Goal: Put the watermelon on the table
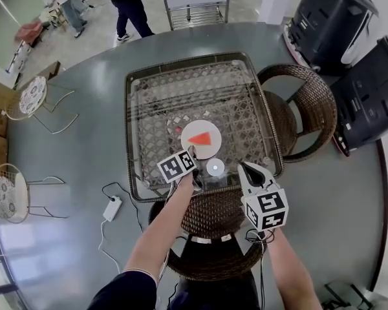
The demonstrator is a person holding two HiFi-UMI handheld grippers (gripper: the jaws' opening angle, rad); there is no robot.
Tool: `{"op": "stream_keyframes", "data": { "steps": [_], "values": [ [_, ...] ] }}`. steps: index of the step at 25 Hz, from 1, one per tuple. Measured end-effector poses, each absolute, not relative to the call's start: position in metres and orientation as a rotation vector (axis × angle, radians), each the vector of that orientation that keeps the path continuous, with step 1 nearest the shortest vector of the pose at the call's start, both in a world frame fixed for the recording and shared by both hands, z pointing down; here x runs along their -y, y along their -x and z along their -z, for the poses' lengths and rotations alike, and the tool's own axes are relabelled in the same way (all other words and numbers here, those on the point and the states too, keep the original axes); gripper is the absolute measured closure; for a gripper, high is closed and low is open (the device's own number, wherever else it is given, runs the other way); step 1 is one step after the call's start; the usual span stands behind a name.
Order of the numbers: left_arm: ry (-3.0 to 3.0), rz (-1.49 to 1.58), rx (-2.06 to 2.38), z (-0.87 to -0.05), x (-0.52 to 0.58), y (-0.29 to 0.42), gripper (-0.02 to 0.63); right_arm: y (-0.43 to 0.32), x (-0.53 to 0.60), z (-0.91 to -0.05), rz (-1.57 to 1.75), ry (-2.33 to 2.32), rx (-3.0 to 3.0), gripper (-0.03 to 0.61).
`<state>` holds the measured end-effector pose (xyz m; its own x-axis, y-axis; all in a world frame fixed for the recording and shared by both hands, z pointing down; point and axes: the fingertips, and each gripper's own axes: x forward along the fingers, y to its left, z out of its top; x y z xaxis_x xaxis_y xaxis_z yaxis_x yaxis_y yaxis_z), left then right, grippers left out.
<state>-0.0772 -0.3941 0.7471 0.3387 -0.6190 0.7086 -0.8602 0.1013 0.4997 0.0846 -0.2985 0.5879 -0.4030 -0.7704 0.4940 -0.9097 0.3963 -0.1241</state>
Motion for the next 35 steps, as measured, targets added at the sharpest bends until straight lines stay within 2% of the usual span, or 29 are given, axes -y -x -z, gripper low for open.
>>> {"op": "stream_keyframes", "data": {
  "steps": [4, 25, 35],
  "values": [
    [-1.654, -0.413, 1.425, -0.747, 0.396, 0.079, 0.508, -0.087, 0.299, -0.586, -0.540, -1.457, 2.303, 0.575],
    [-1.696, -0.542, 1.521, -0.746, 0.389, 0.088, 0.472, -0.090, 0.287, -0.569, -0.509, -1.451, 2.325, 0.575],
    [-1.983, -0.430, 1.405, -0.671, 0.365, 0.082, 0.474, -0.082, 0.289, -0.554, -0.508, -1.445, 2.367, 0.575]
  ]
}}
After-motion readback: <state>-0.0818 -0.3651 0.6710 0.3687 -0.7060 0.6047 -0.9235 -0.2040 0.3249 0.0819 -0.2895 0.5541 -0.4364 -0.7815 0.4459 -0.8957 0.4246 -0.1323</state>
